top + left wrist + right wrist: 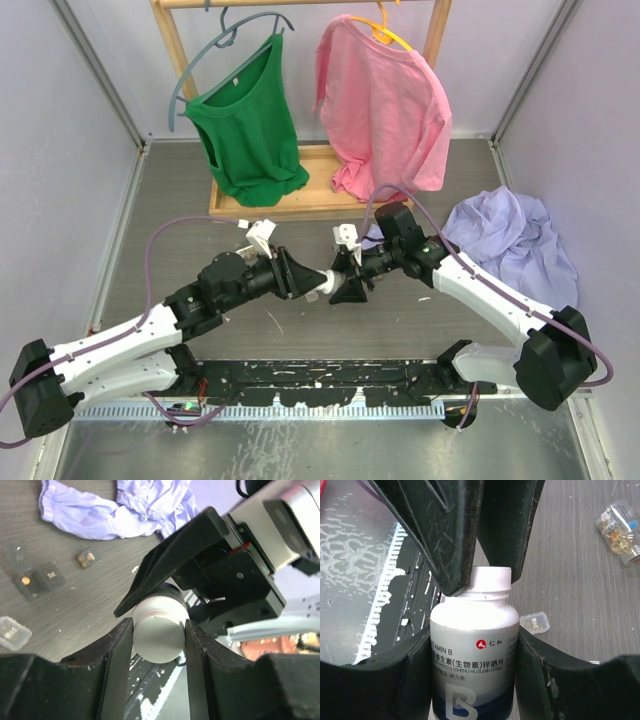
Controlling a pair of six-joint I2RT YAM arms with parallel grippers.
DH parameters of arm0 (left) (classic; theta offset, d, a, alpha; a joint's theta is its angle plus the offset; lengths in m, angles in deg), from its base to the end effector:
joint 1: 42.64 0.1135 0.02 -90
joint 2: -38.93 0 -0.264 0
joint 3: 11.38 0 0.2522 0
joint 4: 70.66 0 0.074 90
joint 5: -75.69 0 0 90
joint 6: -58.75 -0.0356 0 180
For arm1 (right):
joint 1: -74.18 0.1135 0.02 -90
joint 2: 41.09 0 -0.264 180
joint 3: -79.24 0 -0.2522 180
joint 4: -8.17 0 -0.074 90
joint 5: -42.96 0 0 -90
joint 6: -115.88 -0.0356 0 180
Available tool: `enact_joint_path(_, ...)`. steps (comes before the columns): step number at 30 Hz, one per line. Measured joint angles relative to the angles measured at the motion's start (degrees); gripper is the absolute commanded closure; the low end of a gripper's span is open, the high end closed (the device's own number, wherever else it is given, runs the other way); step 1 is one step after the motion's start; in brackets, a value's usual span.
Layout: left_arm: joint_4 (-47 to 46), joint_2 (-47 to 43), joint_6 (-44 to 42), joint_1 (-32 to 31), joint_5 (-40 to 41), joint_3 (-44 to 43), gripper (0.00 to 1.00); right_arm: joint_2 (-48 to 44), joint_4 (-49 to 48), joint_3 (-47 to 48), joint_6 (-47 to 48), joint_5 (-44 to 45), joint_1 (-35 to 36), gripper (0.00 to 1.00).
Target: Sort the pills into containers
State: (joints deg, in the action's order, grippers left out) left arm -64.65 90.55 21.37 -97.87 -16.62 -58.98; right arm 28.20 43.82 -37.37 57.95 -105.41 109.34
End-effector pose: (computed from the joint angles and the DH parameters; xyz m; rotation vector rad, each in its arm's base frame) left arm 0.1218 -0.1779 0.2837 0.0781 1.9681 -1.3583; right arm 0.1844 0.1669 0.2731 -1.5763 1.4332 1.1787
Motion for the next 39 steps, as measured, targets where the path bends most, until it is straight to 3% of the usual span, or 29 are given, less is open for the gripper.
enact_joint_path(7, -5.8, -0.7, -16.4, 1.8, -10.0, 1.9, 0.65, 0.0, 0.5, 0.0, -0.9, -3.0, 0.0, 0.99)
enact_joint_path(12, -8.3, -3.2, -26.7, 1.6, -12.7, 3.7, 0.53, -0.1, 0.1, 0.0, -0.9, -4.2, 0.2, 0.99)
enact_joint_path(13, -8.6, -4.0, -28.4, 1.5, -12.7, 4.2, 0.49, -0.1, -0.2, 0.0, -0.9, -4.3, 0.3, 0.99)
enact_joint_path(16, -8.2, -6.2, -32.4, 1.2, -12.6, 4.9, 0.23, -0.1, -1.3, 0.0, -0.9, -4.4, 0.3, 0.99)
enact_joint_path(19, -7.9, -7.4, -33.6, 1.0, -12.1, 4.9, 0.07, -0.1, -1.8, 0.0, -0.8, -4.3, 0.2, 0.99)
enact_joint_path(25, -7.6, -9.4, -32.4, 0.9, -8.7, 4.9, 0.03, -0.1, -1.9, 0.0, -0.7, -4.3, 0.1, 0.99)
enact_joint_path(30, -3.4, -11.8, -28.8, 0.9, -3.9, 4.5, 0.08, -0.1, -1.9, 0.0, -0.4, -4.3, 0.1, 0.99)
enact_joint_path(34, 0.5, -13.4, -22.1, 0.9, -0.5, 3.9, 0.15, -0.1, -1.9, 0.0, -0.3, -4.1, 0.1, 0.99)
enact_joint_path(39, 4.0, -14.0, -10.3, 0.9, 2.2, 3.0, 0.16, -0.1, -1.9, 0.0, -0.2, -3.4, 0.1, 0.99)
